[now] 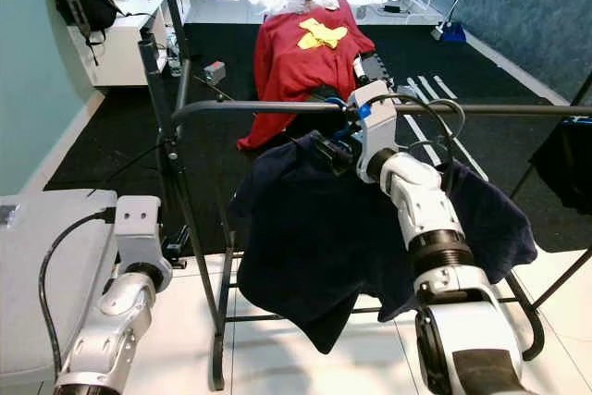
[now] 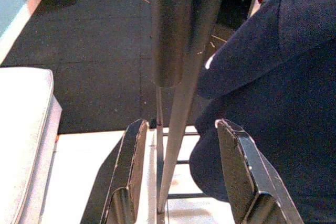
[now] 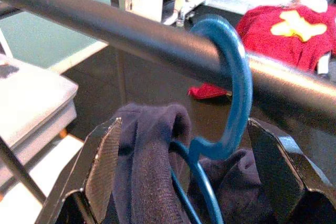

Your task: Hang hanger

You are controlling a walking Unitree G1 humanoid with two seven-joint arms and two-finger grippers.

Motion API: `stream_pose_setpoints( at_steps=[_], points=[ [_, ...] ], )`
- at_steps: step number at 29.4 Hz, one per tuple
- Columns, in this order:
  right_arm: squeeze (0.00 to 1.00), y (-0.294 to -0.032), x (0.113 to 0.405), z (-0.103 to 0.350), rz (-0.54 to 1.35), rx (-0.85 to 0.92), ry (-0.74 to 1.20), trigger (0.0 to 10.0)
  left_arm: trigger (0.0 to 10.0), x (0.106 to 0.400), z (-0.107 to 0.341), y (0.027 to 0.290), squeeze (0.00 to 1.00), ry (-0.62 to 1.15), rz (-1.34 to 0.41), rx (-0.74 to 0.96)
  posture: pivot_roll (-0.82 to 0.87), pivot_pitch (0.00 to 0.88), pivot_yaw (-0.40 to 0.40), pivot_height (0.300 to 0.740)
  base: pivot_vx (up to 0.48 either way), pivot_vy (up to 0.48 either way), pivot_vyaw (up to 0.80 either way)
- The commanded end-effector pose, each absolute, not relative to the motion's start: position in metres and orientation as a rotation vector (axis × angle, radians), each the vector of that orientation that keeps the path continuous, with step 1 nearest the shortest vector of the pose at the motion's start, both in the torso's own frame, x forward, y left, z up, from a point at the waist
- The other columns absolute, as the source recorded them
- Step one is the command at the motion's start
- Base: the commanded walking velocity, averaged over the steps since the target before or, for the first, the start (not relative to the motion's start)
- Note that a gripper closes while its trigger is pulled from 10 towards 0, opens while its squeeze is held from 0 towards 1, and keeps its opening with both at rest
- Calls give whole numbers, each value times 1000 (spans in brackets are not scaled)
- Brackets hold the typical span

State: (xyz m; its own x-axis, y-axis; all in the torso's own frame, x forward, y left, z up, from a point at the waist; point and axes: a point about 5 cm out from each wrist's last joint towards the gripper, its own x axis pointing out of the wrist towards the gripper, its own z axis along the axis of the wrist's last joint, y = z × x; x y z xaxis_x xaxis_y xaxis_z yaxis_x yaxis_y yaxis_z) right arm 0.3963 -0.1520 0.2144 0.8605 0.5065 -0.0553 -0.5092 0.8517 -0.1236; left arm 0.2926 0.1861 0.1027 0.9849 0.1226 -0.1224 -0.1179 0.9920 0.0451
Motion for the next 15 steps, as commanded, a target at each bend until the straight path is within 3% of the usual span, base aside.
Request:
stream_pose_setpoints(
  at_steps=[1,12,13,14,15],
  points=[
    [0,-156,399,216,528,-146,50,10000,10000,294,105,189,0,131,117,67,91,31,-78,740,0,0,0],
    [0,-154,402,213,551,-160,96,10000,10000,291,104,182,0,130,44,70,97,30,-78,740,0,0,0],
    [0,-153,402,212,555,-160,105,5686,10000,290,103,181,0,131,34,67,98,29,-77,740,0,0,0],
    [0,-153,403,211,557,-158,110,4627,10000,290,103,181,0,132,31,65,99,29,-77,740,0,0,0],
    [0,-153,403,211,557,-158,110,4627,10000,290,103,181,0,132,31,65,99,29,-77,740,0,0,0]
  ],
)
